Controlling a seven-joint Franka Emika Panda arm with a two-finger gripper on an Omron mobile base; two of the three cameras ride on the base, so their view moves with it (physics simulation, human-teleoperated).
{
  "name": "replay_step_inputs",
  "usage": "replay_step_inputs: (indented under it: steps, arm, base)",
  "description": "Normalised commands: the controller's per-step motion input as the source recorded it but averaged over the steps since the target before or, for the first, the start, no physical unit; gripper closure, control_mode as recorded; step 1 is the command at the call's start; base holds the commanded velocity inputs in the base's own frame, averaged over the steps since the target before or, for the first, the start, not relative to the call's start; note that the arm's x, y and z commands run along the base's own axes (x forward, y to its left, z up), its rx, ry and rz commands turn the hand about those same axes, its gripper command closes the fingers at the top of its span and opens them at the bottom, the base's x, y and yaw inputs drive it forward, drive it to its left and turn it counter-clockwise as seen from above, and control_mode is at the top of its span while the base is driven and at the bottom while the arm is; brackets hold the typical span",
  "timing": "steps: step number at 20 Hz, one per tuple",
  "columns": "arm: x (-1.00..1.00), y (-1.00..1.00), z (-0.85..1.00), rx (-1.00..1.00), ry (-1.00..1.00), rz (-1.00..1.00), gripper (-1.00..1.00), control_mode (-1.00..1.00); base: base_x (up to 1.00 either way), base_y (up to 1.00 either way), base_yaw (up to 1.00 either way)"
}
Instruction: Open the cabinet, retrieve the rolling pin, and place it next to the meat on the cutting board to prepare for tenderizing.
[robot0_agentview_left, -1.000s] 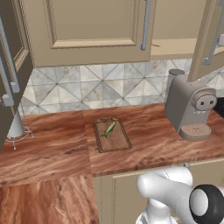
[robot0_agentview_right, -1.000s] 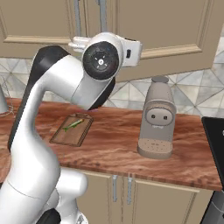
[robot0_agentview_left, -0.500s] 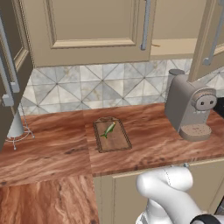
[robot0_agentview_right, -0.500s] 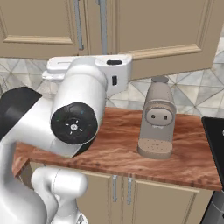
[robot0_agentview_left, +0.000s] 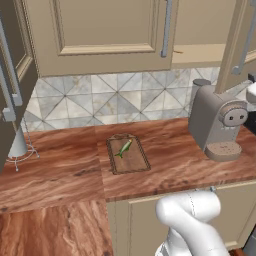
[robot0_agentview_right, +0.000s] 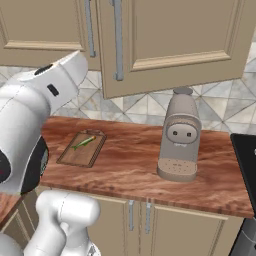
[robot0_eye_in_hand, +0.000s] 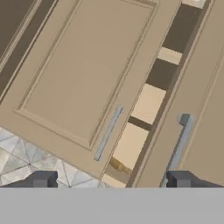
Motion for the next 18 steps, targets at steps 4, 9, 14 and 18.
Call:
replay_step_inputs:
  steps: [4,9,14,18]
  arm:
    - [0.02,0.83,0.0,-0.42,-0.05,-0.21,-1.0,-1.0]
    - [0.4,0.62,-0.01,-0.37,0.01,-0.29,-1.0,-1.0]
    - [0.74,0.4,-0.1,-0.32,0.03,-0.33,-1.0,-1.0]
    - [0.75,0.16,-0.18,-0.25,0.08,-0.33,-1.0,-1.0]
  base:
    - [0.0,0.0,0.0]
    - [0.0,0.0,0.0]
    - [0.0,0.0,0.0]
    - [0.0,0.0,0.0]
